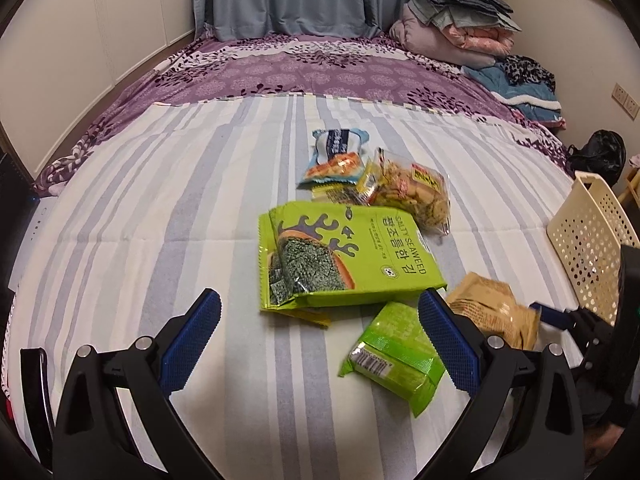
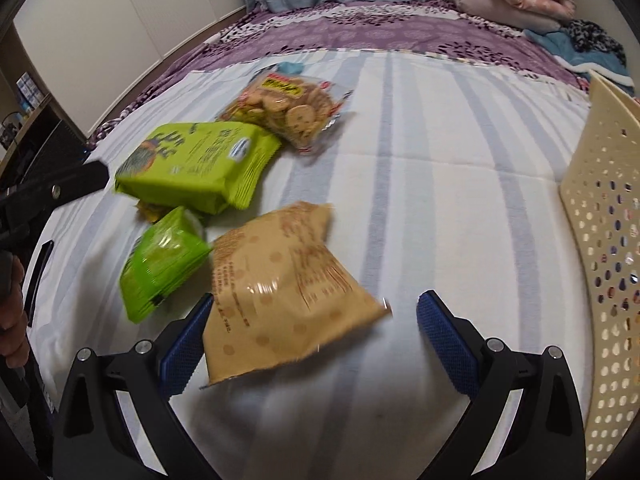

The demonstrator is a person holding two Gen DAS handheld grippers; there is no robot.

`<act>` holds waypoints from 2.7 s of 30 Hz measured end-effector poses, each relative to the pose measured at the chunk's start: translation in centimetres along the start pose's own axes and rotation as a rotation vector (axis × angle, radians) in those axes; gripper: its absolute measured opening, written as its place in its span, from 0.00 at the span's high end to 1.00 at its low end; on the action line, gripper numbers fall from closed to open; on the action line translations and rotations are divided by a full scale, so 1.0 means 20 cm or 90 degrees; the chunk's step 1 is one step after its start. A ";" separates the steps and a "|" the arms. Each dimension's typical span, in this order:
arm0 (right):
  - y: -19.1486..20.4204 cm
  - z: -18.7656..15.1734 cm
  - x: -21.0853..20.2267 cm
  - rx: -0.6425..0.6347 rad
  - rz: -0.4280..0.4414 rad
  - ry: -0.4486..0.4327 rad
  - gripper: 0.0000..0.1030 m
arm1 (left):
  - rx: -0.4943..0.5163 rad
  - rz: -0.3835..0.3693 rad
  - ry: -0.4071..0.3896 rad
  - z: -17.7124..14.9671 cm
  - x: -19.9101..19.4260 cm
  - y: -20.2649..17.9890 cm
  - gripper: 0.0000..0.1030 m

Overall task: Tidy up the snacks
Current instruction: 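Grasp the tan cookie bag with the right gripper while the left grasps the green pack, then lower the tan cookie bag into the basket and open the right gripper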

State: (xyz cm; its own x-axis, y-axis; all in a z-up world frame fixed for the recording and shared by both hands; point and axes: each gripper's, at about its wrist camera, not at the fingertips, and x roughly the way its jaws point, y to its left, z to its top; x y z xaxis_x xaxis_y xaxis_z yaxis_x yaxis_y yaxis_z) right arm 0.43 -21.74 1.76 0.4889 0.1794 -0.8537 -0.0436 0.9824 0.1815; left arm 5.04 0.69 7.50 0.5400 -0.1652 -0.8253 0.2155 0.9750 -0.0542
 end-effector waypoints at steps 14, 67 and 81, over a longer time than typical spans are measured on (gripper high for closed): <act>0.01 0.10 0.04 -0.041 0.023 -0.020 0.05 | 0.031 -0.008 0.048 -0.15 0.06 -0.04 0.03; -0.07 0.05 -0.11 -0.018 0.007 -0.086 0.40 | 0.132 -0.086 0.021 -0.21 0.05 -0.30 0.38; -0.08 0.08 -0.27 0.000 0.020 -0.134 0.40 | 0.139 -0.082 0.009 -0.20 0.01 -0.33 0.38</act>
State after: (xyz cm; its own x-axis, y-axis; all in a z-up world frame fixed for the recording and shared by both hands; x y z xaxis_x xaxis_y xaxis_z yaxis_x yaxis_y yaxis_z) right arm -0.77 -24.43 6.94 0.6585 0.1949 -0.7269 -0.0620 0.9766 0.2057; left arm 0.52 -5.15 5.51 0.4851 -0.2818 -0.8278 0.4534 0.8905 -0.0374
